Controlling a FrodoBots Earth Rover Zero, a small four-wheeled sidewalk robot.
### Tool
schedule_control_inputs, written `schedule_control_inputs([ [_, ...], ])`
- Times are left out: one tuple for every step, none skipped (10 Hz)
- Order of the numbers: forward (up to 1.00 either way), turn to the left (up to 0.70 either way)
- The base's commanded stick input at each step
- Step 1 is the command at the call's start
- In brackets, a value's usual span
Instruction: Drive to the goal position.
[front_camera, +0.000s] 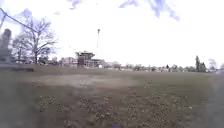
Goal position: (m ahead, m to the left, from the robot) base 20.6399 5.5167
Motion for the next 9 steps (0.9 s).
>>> schedule_control_inputs([
  [0.70,0.27],
  [0.70,0.27],
  [0.70,0.27],
  [0.70,0.27],
  [0.70,0.27],
  [0.70,0.27],
  [0.70,0.27],
  [0.70,0.27],
  [0.70,0.27],
])
